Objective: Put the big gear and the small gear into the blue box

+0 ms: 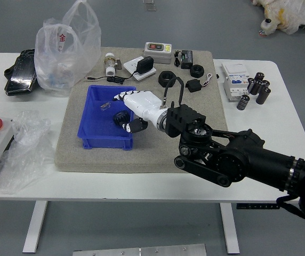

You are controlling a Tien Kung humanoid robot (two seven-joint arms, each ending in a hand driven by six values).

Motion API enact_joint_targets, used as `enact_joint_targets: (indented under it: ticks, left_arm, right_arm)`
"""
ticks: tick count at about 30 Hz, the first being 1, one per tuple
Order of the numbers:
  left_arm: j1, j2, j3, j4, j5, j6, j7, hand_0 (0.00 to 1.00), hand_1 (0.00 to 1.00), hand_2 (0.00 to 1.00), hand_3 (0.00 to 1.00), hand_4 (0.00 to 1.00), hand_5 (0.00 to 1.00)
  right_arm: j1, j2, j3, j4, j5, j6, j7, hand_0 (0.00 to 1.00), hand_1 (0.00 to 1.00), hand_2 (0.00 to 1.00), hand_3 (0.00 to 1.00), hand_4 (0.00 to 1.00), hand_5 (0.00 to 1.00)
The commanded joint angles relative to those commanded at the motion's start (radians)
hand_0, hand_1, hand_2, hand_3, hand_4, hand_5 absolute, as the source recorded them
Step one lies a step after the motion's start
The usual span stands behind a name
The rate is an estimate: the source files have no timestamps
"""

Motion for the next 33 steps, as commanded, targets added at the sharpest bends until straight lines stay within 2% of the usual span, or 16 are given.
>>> enact_joint_targets:
  ticks: [4,5,8,10,11,14,21,33]
  left_arm:
    - [0.001,-0.001,0.002,0.0,-0.003,0.001,-0.002,0.65,0.523,0.558,0.705,0.671,0.346]
    - [0.001,-0.002,0.004,0.001,-0.005,0.001,-0.002,0.65,0.524,0.558,0.705,0.671,0.346]
    - [0.003,-0.003,0.008,0.001,-0.013,0.002,-0.005,0.65,0.524,0.558,0.705,0.671,0.346]
    - [0.004,-0.004,0.009,0.001,-0.015,0.003,-0.006,0.65,0.524,0.558,0.705,0.671,0.346]
    - [0.005,-0.004,0.009,0.001,-0.016,0.004,-0.006,0.65,0.523,0.558,0.705,0.671,0.345]
    - [0.007,-0.003,0.006,0.001,-0.013,0.004,-0.003,0.65,0.523,0.558,0.705,0.671,0.345]
    - [0.003,-0.004,0.006,0.001,-0.012,0.003,-0.006,0.65,0.524,0.558,0.705,0.671,0.346]
    - [0.002,-0.003,0.0,0.0,-0.002,0.001,0.0,0.65,0.524,0.558,0.705,0.671,0.346]
  right_arm:
    - [-0.019,-0.022,0.05,0.003,-0.012,-0.02,0.002,0.879,0.937,0.946,0.924,0.665,0.25]
    - [-0.029,-0.032,0.069,0.005,-0.017,-0.032,0.004,0.806,0.861,0.88,0.883,0.666,0.241]
    - [-0.069,-0.072,0.137,0.001,-0.031,-0.064,0.0,0.806,0.861,0.88,0.883,0.666,0.241]
    - [-0.091,-0.098,0.179,-0.008,-0.033,-0.069,-0.01,0.806,0.861,0.88,0.883,0.666,0.241]
    - [-0.1,-0.109,0.198,-0.013,-0.033,-0.069,-0.016,0.722,0.808,0.846,0.856,0.672,0.242]
    - [-0.115,-0.126,0.214,-0.042,-0.02,-0.059,-0.032,0.722,0.808,0.846,0.856,0.672,0.242]
    - [-0.123,-0.102,0.181,-0.117,0.026,-0.044,-0.042,0.708,0.799,0.839,0.858,0.673,0.246]
    - [-0.095,-0.074,0.089,-0.181,0.099,-0.036,-0.039,0.675,0.778,0.815,0.841,0.677,0.255]
